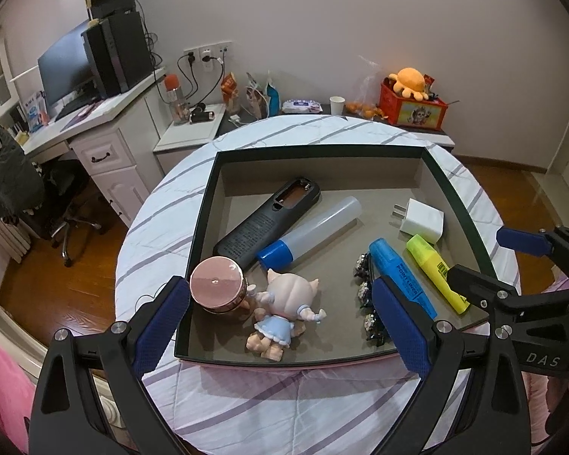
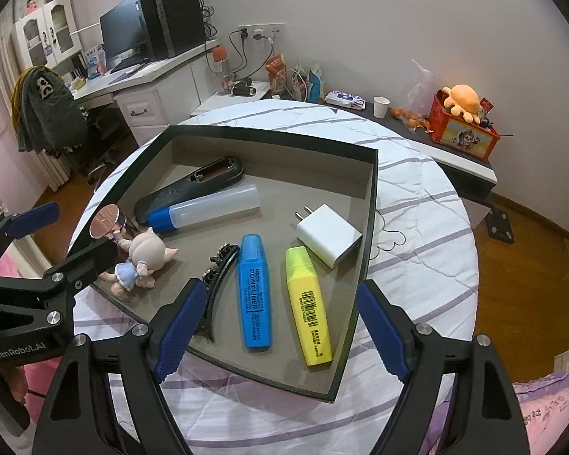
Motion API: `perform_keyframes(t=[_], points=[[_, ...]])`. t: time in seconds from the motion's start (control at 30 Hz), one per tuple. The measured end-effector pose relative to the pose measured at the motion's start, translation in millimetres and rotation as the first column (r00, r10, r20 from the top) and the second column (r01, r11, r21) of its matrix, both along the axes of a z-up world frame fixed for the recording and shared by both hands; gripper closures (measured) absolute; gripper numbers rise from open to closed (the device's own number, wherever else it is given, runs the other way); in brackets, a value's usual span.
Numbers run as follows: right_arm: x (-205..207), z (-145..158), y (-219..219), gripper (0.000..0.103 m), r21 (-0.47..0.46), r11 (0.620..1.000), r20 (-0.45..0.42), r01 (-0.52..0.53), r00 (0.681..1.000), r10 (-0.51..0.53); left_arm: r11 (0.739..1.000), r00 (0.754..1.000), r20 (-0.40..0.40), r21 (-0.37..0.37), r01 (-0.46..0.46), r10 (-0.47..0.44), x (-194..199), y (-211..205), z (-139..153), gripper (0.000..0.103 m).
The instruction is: Organize rigid objects
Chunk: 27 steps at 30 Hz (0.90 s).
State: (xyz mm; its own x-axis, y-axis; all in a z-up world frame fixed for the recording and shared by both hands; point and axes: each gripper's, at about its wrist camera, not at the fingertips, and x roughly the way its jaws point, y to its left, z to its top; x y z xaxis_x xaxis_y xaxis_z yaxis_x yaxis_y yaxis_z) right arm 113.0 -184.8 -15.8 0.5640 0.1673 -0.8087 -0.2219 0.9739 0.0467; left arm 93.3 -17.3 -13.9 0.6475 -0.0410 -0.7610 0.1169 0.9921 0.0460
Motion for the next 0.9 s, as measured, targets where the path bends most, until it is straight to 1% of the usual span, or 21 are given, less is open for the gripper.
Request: perform_keyframes(t=[0.3, 0.5, 0.57, 0.77, 0.9], points=[[-9, 4, -3, 0.020, 0.010, 1.000, 0.019, -0.002, 1.000, 0.002, 1.000, 1.000, 0.028, -0.004, 0.004, -0.003, -13, -4, 8, 0.005], [-22, 15, -7, 0.020, 0.026, 1.000, 0.069, 0.015, 0.997, -0.016, 1.000, 0.998, 0.059, -0.005, 0.005, -0.005, -26, -6, 15, 0.005], [-26, 17, -8, 0.020, 0.023, 1.000, 0.080, 0.017, 0.997, -0.019, 1.000, 0.996, 0.085, -0.013, 0.002, -0.001, -34, -6, 18, 0.005], [-43, 25, -7, 0.020, 0.029, 0.999, 0.124, 0.024, 0.992, -0.028, 1.000, 0.990, 0.141, -0.006, -0.011, 0.012, -54, -5, 25, 0.005], [-60, 30, -4, 0.020, 0.023, 0.999, 0.176, 0.032, 0.984, -0.036, 1.000, 0.980, 0.197, -0.012, -0.022, 0.024, -70, 1, 32, 0.005]])
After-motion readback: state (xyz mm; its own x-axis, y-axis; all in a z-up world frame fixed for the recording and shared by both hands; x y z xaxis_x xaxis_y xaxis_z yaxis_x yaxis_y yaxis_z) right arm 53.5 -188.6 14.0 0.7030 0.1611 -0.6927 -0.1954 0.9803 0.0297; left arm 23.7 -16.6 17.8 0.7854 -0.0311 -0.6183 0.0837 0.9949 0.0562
